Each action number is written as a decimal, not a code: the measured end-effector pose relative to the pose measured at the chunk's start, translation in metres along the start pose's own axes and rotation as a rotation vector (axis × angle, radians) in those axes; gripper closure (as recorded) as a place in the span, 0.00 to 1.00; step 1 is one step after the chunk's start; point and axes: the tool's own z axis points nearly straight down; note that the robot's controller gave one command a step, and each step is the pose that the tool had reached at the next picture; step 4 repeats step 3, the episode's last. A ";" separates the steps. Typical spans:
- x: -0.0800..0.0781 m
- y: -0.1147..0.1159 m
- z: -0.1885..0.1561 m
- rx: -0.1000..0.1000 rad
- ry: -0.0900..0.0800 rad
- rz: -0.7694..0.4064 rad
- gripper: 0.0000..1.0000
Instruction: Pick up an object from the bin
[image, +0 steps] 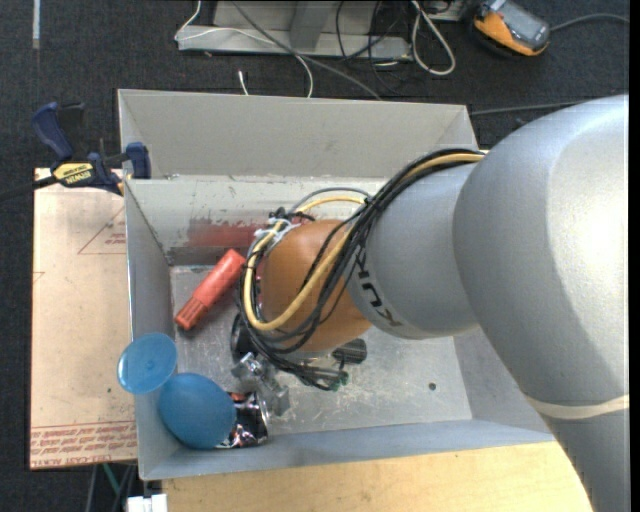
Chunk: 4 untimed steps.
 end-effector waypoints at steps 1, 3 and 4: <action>0.025 0.004 0.003 -0.004 0.004 -0.062 1.00; 0.010 -0.001 -0.099 -0.006 0.006 -0.060 1.00; 0.010 -0.001 -0.099 -0.006 0.006 -0.060 1.00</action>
Offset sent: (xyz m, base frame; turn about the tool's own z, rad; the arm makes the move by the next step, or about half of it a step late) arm 0.0046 -0.0022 0.0440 -0.0271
